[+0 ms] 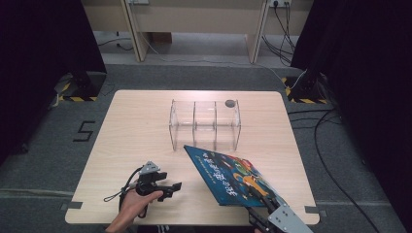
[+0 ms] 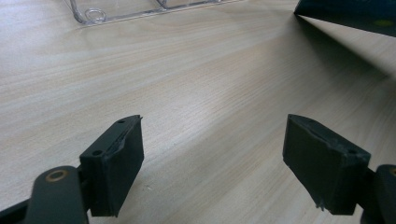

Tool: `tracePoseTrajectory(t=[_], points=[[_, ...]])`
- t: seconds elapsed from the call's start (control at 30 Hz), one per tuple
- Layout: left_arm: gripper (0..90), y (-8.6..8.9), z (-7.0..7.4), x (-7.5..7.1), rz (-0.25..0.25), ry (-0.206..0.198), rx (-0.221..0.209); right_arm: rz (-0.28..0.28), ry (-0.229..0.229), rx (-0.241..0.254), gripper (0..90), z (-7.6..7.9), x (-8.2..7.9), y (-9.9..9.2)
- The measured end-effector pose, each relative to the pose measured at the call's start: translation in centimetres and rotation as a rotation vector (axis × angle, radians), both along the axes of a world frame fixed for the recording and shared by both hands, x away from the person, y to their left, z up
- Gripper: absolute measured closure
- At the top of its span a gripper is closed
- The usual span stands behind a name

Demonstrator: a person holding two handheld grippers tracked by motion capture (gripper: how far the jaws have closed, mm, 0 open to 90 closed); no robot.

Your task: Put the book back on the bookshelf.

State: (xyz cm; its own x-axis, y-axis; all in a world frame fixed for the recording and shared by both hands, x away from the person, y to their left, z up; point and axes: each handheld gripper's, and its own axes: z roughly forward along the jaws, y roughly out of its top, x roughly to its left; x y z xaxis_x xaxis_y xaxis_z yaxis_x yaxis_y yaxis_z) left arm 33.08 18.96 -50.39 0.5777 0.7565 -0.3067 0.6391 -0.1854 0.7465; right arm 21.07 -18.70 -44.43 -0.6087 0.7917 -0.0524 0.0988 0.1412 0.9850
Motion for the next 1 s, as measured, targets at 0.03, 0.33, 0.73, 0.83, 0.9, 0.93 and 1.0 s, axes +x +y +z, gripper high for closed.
tracePoseTrajectory(t=[0.03, 0.33, 0.73, 0.83, 0.9, 0.93, 1.0], points=[[20.2, 0.0, 0.0, 0.0, -0.002, 0.000, 0.000, 0.004, 0.013, 0.031, 62.4, 0.0, 0.0, -0.1], [20.6, 0.0, 0.0, 0.0, -0.010, 0.004, 0.001, 0.018, 0.033, 0.138, 63.1, 0.4, 0.1, -1.2], [17.9, -0.9, -0.8, -0.3, -0.077, 0.034, 0.149, -0.066, 0.042, 0.198, 70.8, 0.9, 0.4, -4.4], [17.9, -0.9, -0.7, -0.3, -0.076, 0.024, 0.162, -0.077, 0.030, 0.175, 72.7, 1.0, 0.4, -4.7], [17.9, -0.9, -0.8, -0.3, -0.077, 0.033, 0.158, -0.084, 0.035, 0.181, 73.1, 1.0, 0.4, -4.9], [17.9, -1.0, -0.8, -0.3, -0.077, 0.031, 0.159, -0.087, 0.034, 0.180, 73.4, 1.0, 0.4, -5.0], [17.9, -1.0, -0.8, -0.3, -0.079, 0.028, 0.161, -0.094, 0.035, 0.176, 73.9, 0.9, 0.5, -5.2]])
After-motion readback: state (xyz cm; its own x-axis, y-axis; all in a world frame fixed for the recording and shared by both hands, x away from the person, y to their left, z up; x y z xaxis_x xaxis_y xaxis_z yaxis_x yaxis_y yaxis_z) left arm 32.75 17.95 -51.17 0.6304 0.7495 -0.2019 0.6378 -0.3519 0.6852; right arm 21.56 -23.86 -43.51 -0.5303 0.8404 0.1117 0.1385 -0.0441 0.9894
